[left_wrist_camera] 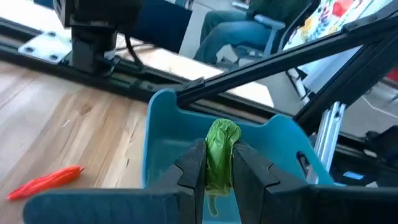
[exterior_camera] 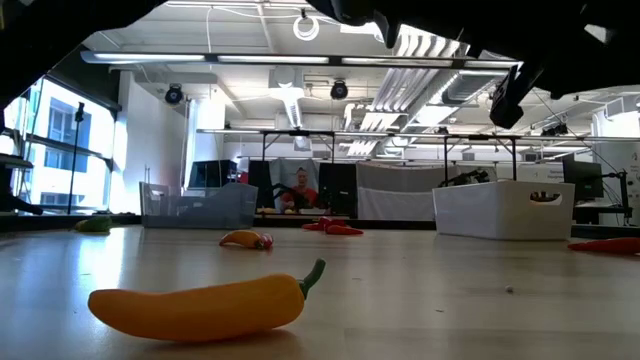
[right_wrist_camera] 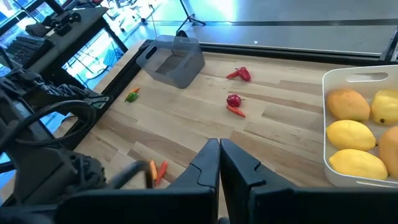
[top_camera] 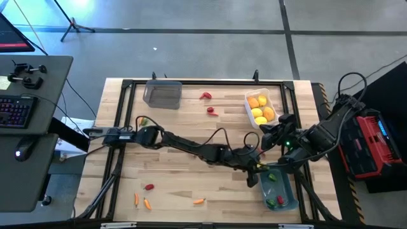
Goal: Sort produce into baskets
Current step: Put the green chili pepper into the blue bin, then adjust the blue bin
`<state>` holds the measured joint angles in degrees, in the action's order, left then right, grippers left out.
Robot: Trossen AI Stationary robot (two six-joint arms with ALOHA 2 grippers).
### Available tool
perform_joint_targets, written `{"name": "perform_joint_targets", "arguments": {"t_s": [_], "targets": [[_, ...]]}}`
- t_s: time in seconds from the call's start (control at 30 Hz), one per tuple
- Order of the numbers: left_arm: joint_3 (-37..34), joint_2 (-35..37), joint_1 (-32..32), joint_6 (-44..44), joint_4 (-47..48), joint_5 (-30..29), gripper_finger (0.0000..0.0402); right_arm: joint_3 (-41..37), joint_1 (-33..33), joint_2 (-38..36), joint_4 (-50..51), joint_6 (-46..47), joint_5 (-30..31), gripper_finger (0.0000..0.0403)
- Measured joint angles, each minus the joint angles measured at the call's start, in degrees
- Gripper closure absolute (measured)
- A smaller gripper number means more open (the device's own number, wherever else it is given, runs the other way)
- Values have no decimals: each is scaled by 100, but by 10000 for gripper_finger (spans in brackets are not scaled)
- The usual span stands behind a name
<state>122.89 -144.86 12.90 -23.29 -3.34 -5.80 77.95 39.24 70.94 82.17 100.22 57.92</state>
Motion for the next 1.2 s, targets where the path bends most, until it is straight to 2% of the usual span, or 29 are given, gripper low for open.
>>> {"name": "perform_joint_targets", "arguments": {"t_s": [0.2,0.33,0.5,0.77,0.9,0.97,1.03,1.1,1.2], "targets": [[-18,2,-71,-435,55,-223,351,-1,-26,47,-59,0,-3,400],[-18,5,-150,-318,-8,-241,334,-2,-56,104,-57,0,-8,400],[-15,-29,-139,-296,-85,141,298,-2,-107,155,-57,-4,-69,400],[-16,-56,-104,216,-121,-100,217,-2,-140,157,-62,-17,-121,400],[-28,279,-139,873,977,235,193,-2,-49,144,288,-136,-562,400],[-16,581,-153,1163,2008,29,188,-2,76,144,488,-9,-862,400],[-39,812,-161,1185,3035,-588,186,-2,250,144,584,30,-1265,400],[-355,1059,-149,1232,3748,-1305,186,-16,465,176,667,89,-1715,400],[-1345,1571,-113,850,3522,-1897,186,-389,911,247,572,605,-2193,402]]}}
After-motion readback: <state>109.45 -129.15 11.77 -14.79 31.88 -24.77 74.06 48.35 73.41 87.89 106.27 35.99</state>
